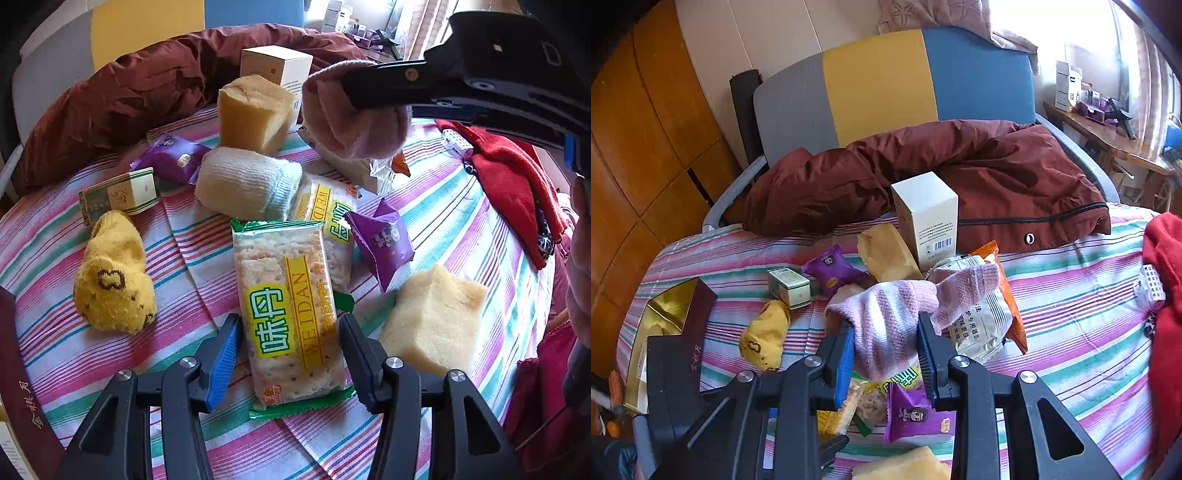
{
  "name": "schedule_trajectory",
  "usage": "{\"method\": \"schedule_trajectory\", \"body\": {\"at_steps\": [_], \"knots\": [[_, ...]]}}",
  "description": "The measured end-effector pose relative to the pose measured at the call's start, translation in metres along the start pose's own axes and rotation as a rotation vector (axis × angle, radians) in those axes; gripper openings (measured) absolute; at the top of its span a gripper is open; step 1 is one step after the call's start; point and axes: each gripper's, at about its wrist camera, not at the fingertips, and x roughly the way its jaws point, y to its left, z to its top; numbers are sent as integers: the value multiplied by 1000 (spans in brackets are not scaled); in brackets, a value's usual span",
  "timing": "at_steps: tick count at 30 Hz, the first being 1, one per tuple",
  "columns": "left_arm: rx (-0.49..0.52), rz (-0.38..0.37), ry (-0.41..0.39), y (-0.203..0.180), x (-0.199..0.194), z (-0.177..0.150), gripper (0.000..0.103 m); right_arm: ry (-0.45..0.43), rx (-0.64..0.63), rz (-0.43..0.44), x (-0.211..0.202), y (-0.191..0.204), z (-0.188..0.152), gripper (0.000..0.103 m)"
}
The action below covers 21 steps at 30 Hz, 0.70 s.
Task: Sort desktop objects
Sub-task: 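Grasp the WEIDAN cracker pack with the left tool and lift it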
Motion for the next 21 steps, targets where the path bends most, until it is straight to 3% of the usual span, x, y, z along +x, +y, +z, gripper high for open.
{"method": "schedule_trajectory", "body": {"at_steps": [12, 21], "knots": [[1, -14, -46, 15, -5, -10, 47, -10, -14, -22, 0, -1, -1, 31], [-28, -1, -118, 26, -44, -31, 47, -39, -57, 8, -6, 10, -3, 31]]}}
